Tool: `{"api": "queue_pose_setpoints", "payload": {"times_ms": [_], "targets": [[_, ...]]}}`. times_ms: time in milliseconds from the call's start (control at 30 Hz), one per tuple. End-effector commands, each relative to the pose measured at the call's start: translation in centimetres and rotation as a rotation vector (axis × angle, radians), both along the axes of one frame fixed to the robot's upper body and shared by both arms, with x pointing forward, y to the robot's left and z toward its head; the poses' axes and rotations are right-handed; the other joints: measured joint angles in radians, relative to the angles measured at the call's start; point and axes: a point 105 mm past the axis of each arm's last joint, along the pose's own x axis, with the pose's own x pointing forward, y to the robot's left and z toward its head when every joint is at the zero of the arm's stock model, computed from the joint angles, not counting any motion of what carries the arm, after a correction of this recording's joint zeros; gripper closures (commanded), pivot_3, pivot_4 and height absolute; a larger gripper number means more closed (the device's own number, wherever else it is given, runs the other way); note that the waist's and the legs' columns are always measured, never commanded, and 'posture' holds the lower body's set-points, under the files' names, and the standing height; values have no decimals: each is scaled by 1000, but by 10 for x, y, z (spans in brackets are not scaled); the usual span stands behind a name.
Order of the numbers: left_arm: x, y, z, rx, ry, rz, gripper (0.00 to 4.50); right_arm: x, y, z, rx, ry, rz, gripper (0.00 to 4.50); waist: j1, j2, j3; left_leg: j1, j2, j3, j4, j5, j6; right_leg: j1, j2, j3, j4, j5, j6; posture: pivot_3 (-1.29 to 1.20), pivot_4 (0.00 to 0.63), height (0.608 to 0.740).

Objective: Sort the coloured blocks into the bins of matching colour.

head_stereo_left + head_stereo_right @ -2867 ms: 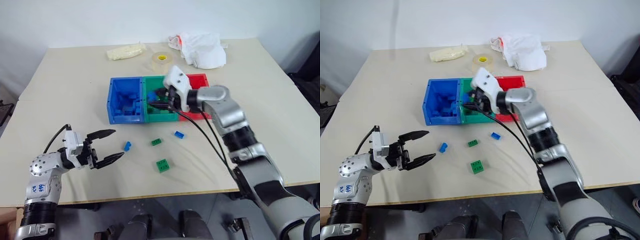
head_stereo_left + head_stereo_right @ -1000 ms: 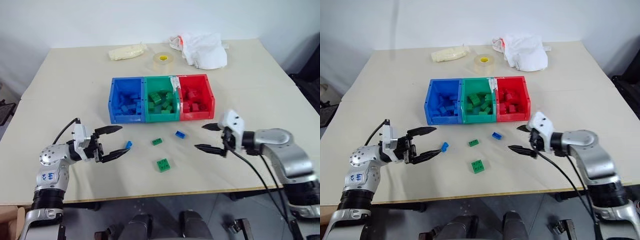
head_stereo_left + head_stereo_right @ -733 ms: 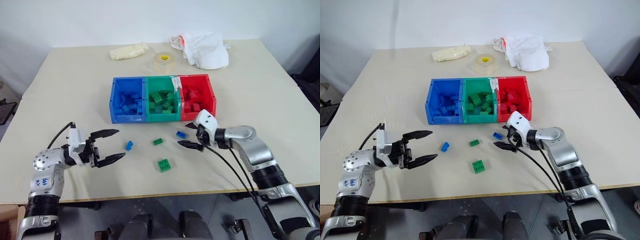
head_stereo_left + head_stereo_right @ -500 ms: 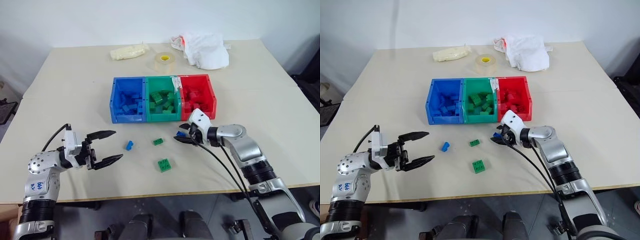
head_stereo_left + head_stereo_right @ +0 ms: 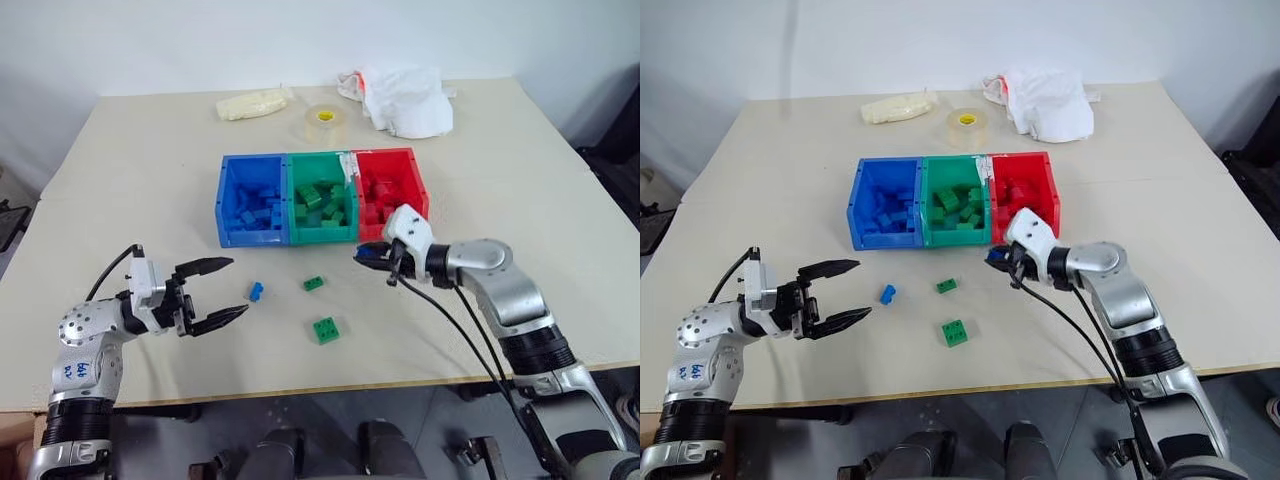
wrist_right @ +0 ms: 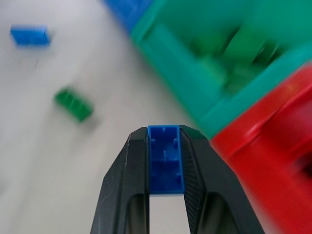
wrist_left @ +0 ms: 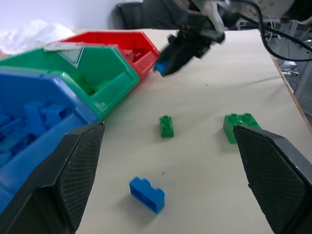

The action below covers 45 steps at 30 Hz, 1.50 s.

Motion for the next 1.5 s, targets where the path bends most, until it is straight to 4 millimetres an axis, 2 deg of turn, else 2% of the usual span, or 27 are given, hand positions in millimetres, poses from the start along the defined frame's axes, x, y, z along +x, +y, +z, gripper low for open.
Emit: {"api": "queue_pose_setpoints", "payload": {"times_ms": [33,100,267,400,433,567,733,767,933,1033,1167,1267,1333,1400,1433,1500], "targets": [[-1,1,4,-8,-28,-2,0,15,43,47,91,-117,73,4024,-12,0,0,1,0,1,0,0,0,0,0,0,0,0,0,0,150,740],[-2,1,4,-5,-31,-3,0,24,62,62,136,-149,100,4024,-19,0,0,1,1,1,-1,0,-1,-1,0,0,1,0,0,0,150,740],[-4,2,4,2,-43,0,0,40,111,78,151,-179,151,4024,-23,0,0,6,0,-1,-2,-1,0,1,0,-1,6,0,0,0,150,740],[-6,-1,3,0,-54,3,0,43,151,87,190,-182,136,4024,-30,0,0,6,-1,-2,-3,-2,0,1,0,0,7,0,0,0,150,740],[-7,-2,3,-1,-56,4,0,44,157,85,193,-179,124,3279,-34,0,0,6,0,-2,-3,-2,0,1,0,0,7,0,0,0,150,740],[-9,-3,3,-4,-62,10,0,43,169,80,193,-186,116,2030,-39,1,0,7,0,-7,-3,-2,-1,2,3,0,9,1,-1,0,150,740],[-10,-2,2,-5,-63,15,0,40,171,87,221,-212,145,344,-48,1,1,7,-1,-9,-3,-2,-1,3,5,1,9,1,-2,0,150,740],[-10,-2,1,-6,-61,14,0,39,169,88,228,-219,160,48,-49,1,1,7,0,-9,-3,-2,-2,2,5,1,9,1,-2,0,150,740],[-3,-5,1,-12,-59,-5,0,36,152,93,239,-253,224,48,-50,1,1,7,0,-10,-4,-2,-2,2,5,1,9,1,-2,0,150,740],[0,-6,2,-14,-59,-16,0,31,136,86,220,-250,289,48,-50,1,0,7,0,-10,-3,-2,-2,3,4,1,9,1,-2,0,150,740],[4,-7,0,-12,-51,-30,0,13,92,59,154,-213,396,48,-41,0,0,7,-1,-14,-2,-2,-2,4,2,0,9,1,-2,0,150,740],[5,-6,-1,-10,-46,-37,0,-2,47,35,82,-141,392,48,-34,0,0,6,-3,-14,-1,-3,-1,4,0,0,9,1,-2,0,150,740],[6,-4,-1,-9,-43,-40,0,-15,23,26,49,-99,382,48,-25,0,0,5,-3,-14,0,-3,-1,3,0,0,8,1,-2,0,150,740],[6,-3,-2,-6,-41,-43,0,-24,8,21,26,-65,369,48,-25,0,0,4,-2,-12,-1,-3,-1,2,0,0,7,1,-2,0,150,740],[6,-2,-3,-3,-36,-44,0,-32,-14,14,-10,-28,336,48,-22,0,0,5,-2,-13,-1,-3,-1,2,0,0,5,1,-2,0,150,740],[5,1,-5,4,-26,-46,0,-46,-46,3,-70,30,287,48,-14,0,0,5,-2,-14,-1,-3,-2,2,0,-1,1,1,-2,0,150,740]]}}
